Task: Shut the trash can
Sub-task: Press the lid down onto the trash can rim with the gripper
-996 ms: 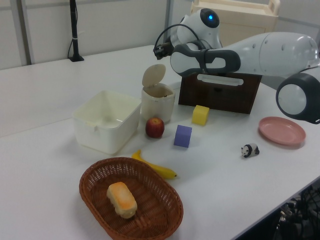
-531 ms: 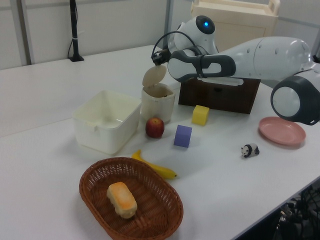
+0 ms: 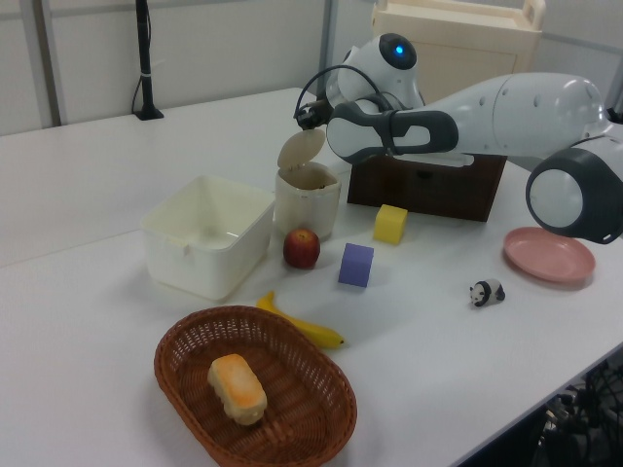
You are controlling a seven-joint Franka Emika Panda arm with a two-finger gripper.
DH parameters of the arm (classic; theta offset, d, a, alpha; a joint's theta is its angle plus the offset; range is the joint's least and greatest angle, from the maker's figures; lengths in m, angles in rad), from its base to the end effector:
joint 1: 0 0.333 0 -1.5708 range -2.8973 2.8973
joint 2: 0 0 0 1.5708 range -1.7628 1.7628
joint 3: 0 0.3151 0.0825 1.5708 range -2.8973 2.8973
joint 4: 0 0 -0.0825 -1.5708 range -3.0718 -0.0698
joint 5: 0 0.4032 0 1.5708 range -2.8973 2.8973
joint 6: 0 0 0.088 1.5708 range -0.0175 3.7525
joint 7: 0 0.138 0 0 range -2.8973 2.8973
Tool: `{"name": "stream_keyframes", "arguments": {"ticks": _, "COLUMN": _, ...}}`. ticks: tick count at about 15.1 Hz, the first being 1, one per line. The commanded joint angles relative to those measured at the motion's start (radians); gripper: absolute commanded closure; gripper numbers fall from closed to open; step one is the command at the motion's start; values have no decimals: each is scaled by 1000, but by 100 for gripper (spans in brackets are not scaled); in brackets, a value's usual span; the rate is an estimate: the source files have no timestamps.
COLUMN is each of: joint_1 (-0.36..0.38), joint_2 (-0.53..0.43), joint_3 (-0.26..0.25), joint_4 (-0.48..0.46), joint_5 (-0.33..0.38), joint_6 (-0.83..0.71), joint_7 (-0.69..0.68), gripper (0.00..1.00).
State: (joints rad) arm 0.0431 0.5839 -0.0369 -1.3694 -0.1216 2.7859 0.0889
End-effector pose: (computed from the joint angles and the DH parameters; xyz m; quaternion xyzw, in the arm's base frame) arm 0.8084 0.0165 0.4486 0.9135 0.0127 0.4054 0.0312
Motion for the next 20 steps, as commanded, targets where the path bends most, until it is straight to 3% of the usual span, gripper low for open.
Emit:
{"name": "stream_keyframes", "arguments": {"ticks": 1, "joint_1": 1, "joint_2": -19, "joint_3": 0, "joint_4": -56, "joint_5": -26, "joint_6": 18, "joint_7": -9, "gripper": 100}}
{"name": "stream_keyframes", "arguments": {"ticks": 20, "joint_1": 6, "joint_2": -122, "joint_3": -3, "joint_4": -237, "joint_5": -24, "joint_6": 4, "joint_7": -4, "gripper": 100}}
